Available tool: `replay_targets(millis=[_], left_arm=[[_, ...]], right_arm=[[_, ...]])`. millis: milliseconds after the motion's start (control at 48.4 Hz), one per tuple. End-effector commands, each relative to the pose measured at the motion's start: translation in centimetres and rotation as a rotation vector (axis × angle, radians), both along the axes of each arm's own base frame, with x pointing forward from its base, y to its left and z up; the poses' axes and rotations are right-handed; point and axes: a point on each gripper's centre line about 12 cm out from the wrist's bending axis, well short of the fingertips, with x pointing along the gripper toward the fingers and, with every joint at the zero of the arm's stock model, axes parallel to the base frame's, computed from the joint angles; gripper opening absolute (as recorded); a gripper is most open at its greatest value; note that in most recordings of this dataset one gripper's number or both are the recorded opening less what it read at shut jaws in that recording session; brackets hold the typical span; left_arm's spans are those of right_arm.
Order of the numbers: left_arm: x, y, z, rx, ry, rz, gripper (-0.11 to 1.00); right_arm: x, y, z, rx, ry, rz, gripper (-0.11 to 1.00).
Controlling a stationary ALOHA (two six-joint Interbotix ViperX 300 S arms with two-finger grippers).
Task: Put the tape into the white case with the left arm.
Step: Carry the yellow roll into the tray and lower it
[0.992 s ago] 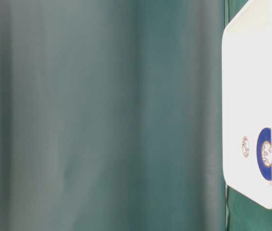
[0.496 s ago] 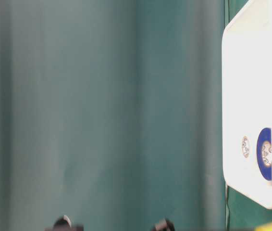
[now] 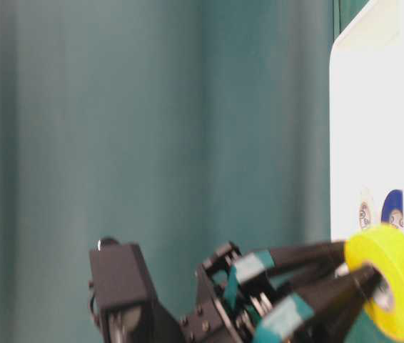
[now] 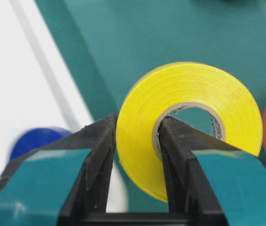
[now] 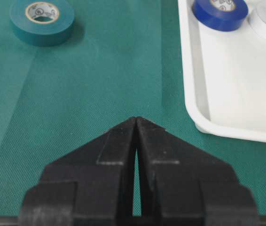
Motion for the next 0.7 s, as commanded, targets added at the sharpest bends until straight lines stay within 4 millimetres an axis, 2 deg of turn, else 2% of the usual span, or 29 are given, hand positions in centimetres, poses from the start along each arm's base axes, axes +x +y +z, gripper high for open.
replay_targets(millis=[0,682], left_arm=[[1.5,1.5,1.6,0.006,-0.069,0.036,0.26],[6.4,11.1,1.2,0.015,-0.088,0.241,0.26]], right_arm=[[0.2,0.0,0.4,0.002,-0.009,0.0,-0.09],[0.2,0.0,0.3,0.0,-0.009,0.001,-0.09]])
